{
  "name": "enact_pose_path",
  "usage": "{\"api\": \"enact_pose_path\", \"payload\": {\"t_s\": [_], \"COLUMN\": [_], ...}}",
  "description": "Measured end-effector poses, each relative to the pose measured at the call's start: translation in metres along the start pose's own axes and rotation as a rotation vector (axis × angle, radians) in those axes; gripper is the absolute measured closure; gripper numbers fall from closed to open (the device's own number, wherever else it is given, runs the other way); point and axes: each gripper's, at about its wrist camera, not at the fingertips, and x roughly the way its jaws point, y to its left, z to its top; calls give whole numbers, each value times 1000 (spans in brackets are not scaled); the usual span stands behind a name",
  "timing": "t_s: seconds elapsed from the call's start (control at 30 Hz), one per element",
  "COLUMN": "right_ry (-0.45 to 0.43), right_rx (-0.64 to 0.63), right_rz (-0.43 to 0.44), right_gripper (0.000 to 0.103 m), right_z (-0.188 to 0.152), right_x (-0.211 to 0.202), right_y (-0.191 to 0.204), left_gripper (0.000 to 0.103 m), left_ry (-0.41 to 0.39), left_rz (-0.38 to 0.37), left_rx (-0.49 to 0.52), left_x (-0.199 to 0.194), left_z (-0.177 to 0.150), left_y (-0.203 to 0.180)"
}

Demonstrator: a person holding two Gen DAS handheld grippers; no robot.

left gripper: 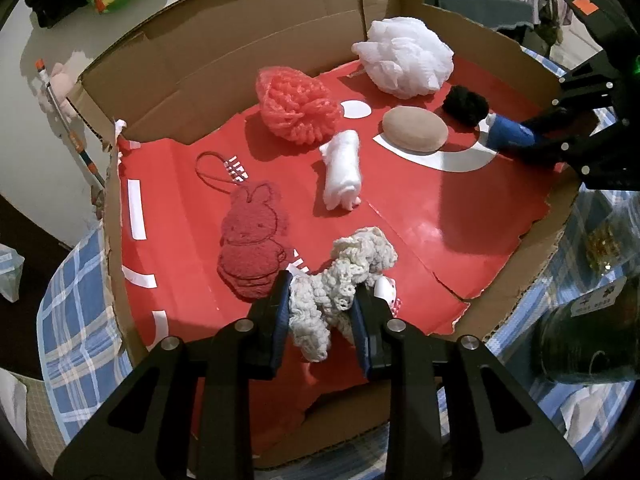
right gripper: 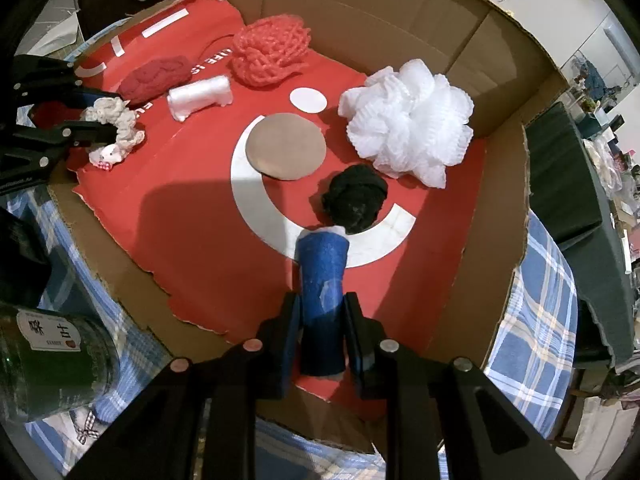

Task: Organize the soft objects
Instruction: 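Open the left tool to drop the rope toy while the right tool drops the blue tube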

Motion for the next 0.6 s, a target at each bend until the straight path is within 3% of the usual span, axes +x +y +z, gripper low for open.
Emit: {"api": "enact_pose_path", "payload": {"t_s": [0.3, 0.37, 0.4, 0.43, 0.6], "right_ry": [0, -5, -7, -10, -28], "right_rx": [-12, -12, -13, -13, -6], "right_rz": [3, 4, 4, 3, 2], "right_gripper": [70, 67, 66, 65, 61], "right_z": [-3, -3, -4, -4, -1], "right_x": [-1, -2, -3, -6, -15], "right_y": [5, 8, 9, 9, 10], "left_gripper": [73, 61, 44, 39, 40], "left_ry": [-11, -10, -10, -11, -46], "left_rz": [-14, -25, -34, -37, -37], "left_rx": [-5, -7, -12, -13, -11], "left_x": [0, 1, 0, 0, -7], "left_z": [-2, -2, -2, -2, -1], "left_y": [4, 4, 4, 4, 4]}}
